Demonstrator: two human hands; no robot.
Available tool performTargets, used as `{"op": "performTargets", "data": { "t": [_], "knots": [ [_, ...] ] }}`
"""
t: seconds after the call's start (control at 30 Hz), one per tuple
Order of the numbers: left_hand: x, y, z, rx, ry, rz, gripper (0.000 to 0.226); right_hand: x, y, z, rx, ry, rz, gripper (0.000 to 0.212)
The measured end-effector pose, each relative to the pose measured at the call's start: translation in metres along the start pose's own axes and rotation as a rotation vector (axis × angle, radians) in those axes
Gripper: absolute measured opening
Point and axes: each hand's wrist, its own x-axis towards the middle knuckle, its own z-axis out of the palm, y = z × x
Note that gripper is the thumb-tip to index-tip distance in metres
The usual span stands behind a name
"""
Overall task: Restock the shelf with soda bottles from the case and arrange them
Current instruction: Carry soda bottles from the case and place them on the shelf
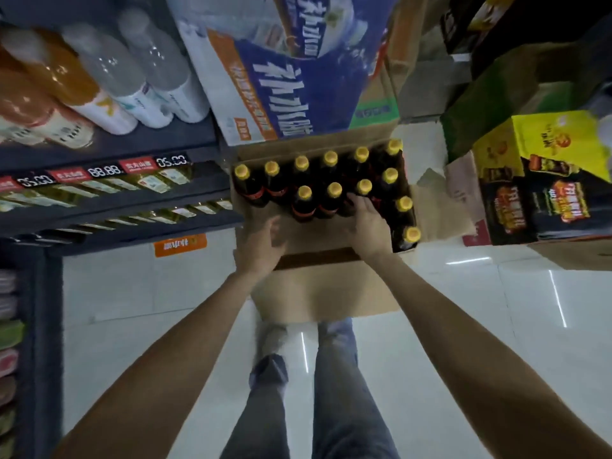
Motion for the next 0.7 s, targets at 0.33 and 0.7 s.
{"op": "performTargets", "data": {
  "t": [0.33, 0.7],
  "knots": [
    [0.099, 0.022, 0.067, -0.168, 0.220, -0.114, 0.071, 0.073, 0.025, 0.045, 0.005, -0.070, -0.073, 0.060],
    [0.058, 0.014, 0.065, -0.211, 0.437, -0.084, 0.071, 0.055, 0.020, 0.056, 0.005, 0.078, -0.222, 0.065]
  ]
}}
